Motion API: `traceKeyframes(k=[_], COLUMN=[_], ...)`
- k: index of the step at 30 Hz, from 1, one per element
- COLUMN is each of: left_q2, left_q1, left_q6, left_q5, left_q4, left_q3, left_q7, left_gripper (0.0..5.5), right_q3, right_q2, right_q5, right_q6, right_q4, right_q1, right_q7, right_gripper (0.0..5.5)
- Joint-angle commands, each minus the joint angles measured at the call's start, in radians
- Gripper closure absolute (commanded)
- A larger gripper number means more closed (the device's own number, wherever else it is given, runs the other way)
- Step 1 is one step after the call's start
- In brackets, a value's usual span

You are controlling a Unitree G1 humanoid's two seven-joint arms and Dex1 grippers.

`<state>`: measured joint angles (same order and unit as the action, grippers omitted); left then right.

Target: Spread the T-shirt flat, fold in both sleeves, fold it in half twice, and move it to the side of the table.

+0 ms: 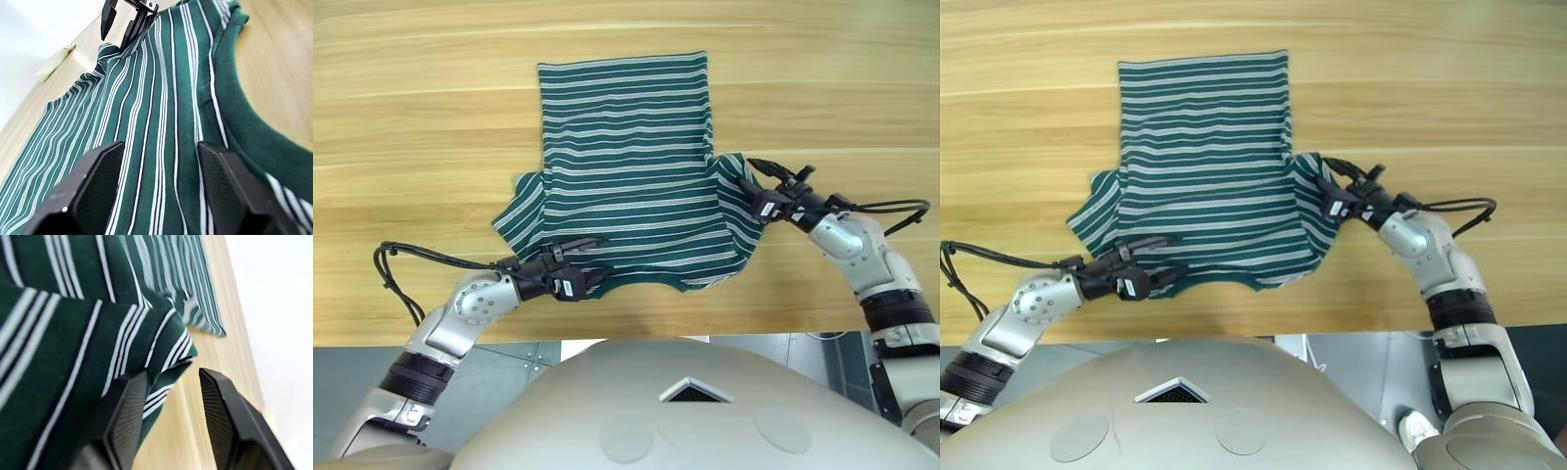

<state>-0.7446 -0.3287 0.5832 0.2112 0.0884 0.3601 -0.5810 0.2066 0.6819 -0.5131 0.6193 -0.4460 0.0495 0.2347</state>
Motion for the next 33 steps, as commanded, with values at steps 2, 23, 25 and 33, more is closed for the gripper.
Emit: traceKeyframes(k=[2, 23, 25, 33], left_q2=[0.007, -0.017, -0.015, -0.015], left_q1=[-0.002, -0.462, -0.545, -0.593], left_q6=[0.014, -0.02, -0.028, -0.066], left_q5=[0.02, 0.249, 0.296, 0.351], left_q4=[0.001, 0.248, 0.276, 0.278], left_q3=[-0.03, -0.732, -0.803, -0.701], left_q7=[0.02, 0.116, 0.1, -0.008], left_gripper=[2.72, 2.72, 2.72, 2.72], right_q3=[0.022, -0.129, -0.129, -0.164], right_q2=[0.006, -0.077, -0.072, -0.053], right_q5=[-0.008, 0.342, 0.319, 0.281], right_q6=[-0.024, -0.181, -0.185, -0.179], right_q4=[-0.04, 0.69, 0.671, 0.645], right_q1=[-0.017, -0.174, -0.165, -0.196], right_q7=[0.003, 0.109, 0.117, 0.127], right_gripper=[3.54, 3.54, 3.54, 3.54])
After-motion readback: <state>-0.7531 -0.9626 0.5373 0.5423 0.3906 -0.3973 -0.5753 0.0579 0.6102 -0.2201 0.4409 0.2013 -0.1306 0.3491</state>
